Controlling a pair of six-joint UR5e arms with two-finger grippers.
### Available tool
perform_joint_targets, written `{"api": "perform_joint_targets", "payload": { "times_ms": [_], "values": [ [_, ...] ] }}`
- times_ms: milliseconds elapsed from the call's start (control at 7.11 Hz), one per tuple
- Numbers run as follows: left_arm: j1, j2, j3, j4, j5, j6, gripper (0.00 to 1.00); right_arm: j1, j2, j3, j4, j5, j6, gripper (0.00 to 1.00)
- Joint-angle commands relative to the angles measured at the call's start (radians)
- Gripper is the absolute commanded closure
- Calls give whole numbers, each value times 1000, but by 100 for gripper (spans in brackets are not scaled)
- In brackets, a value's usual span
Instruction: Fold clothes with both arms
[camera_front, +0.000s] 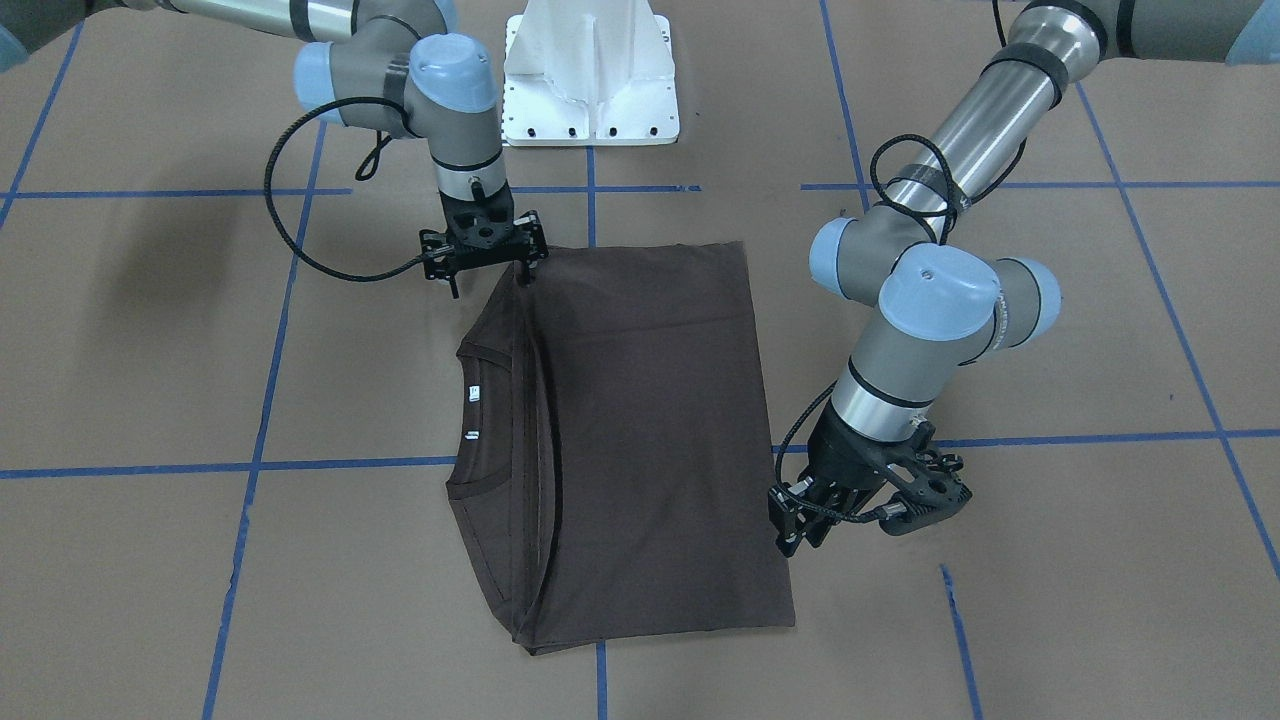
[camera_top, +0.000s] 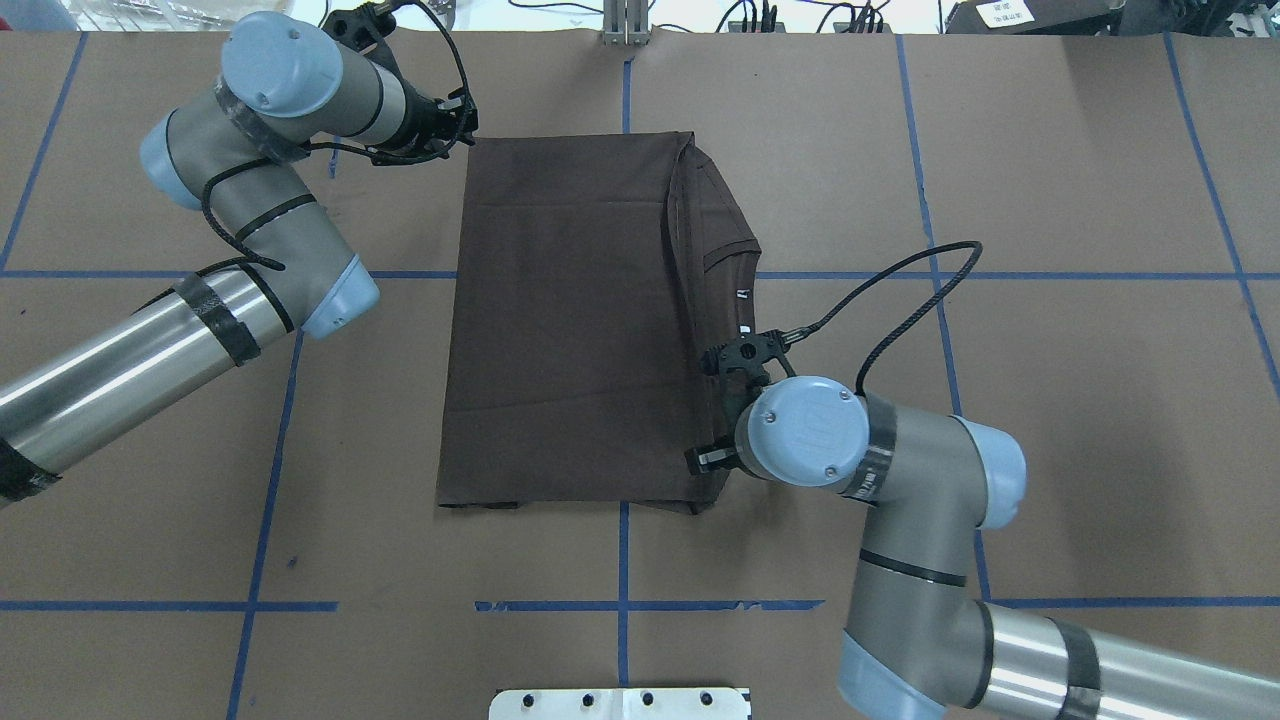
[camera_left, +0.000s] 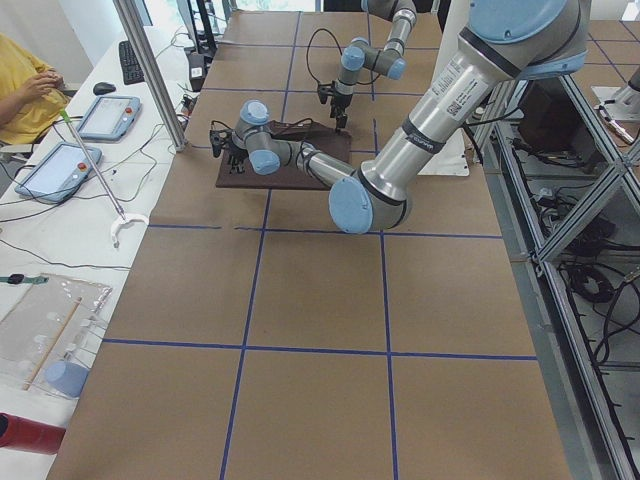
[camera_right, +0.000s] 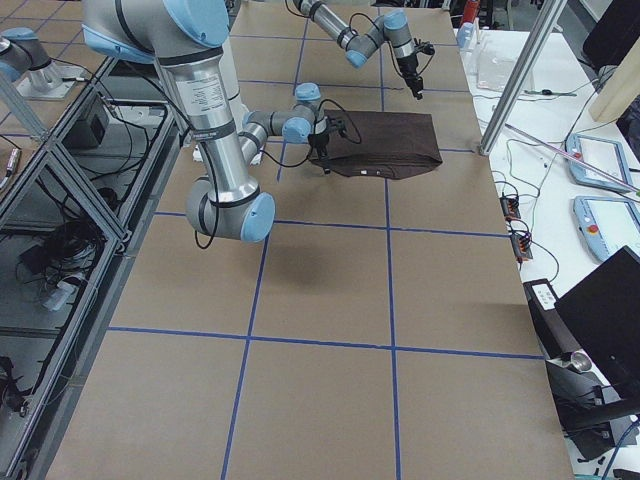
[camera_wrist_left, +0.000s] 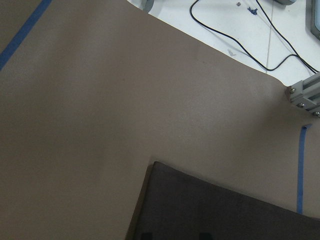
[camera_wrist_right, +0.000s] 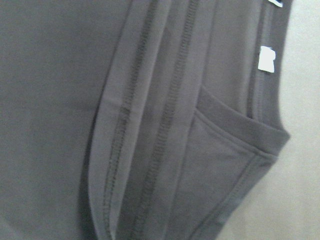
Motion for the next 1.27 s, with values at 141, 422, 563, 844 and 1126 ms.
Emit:
{"api": "perform_joint_targets", "payload": {
  "times_ms": [141,422,563,844,1126],
  "values": [
    [0,0,-25,13,-3,-1,57,-4,-65,118,1,-9,60,0],
    [-2,12,-50,15,-3,-1,57,-36,12,82,13,-9,500,0],
    [-2,21,-66,15,-3,-1,57,-62,37,69,13,-12,645,3],
    [-2,25,-66,15,-3,-1,57,-86,46,38,13,-10,857,20],
    [-2,25,-66,15,-3,-3,57,-87,104,-48,13,-12,907,23]
  ]
}}
